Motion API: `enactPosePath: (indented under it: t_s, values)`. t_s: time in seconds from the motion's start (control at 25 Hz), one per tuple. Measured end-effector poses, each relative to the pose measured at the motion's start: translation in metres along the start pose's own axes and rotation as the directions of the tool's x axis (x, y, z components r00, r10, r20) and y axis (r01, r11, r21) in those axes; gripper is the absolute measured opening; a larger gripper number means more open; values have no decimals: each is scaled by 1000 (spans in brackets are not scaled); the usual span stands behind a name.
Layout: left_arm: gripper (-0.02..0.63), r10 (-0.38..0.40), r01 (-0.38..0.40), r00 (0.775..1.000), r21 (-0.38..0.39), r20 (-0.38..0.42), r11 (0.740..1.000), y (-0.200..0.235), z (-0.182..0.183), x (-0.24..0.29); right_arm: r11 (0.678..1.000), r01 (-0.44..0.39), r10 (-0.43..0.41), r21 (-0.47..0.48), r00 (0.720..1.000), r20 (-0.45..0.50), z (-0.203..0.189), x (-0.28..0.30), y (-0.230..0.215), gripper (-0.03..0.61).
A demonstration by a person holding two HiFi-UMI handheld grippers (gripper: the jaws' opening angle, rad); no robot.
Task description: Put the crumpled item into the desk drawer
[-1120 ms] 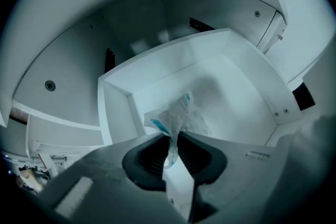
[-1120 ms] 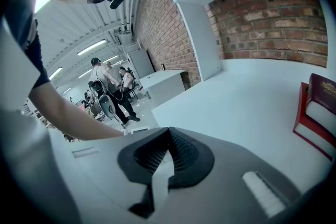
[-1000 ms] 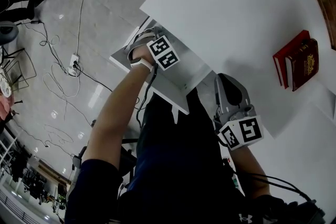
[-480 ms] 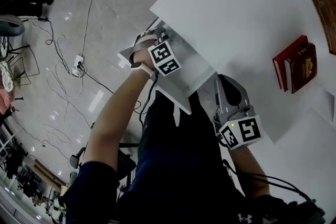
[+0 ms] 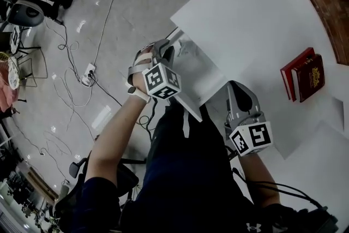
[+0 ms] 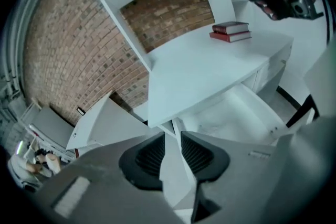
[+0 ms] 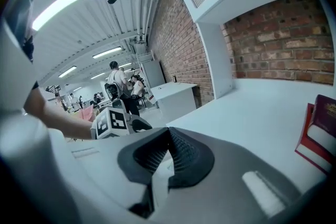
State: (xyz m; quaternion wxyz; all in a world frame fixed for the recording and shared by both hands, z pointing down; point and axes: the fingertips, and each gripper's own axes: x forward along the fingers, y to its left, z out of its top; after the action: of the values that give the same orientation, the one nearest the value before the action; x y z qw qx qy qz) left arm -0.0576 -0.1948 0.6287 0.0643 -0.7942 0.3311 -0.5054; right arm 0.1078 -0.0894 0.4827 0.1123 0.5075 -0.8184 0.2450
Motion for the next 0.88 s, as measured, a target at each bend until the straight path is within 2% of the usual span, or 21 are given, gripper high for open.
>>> enactPosePath:
  t_s: [0.24,0.44,0.88]
  values:
    - [106,77,-62,991,-131,111,989,22,17,-72,999,-17,19,-37,999,49,22,-7,14,3]
    - [106,135,-82,968,-241,212,967,38,39,-131,997,-29,36,-68,995,92,45,-11,26,3]
    - [89,220,-39,904,-441,367,897,44,81,-230,991,-40,65,-131,979,192,93,-30,48,3]
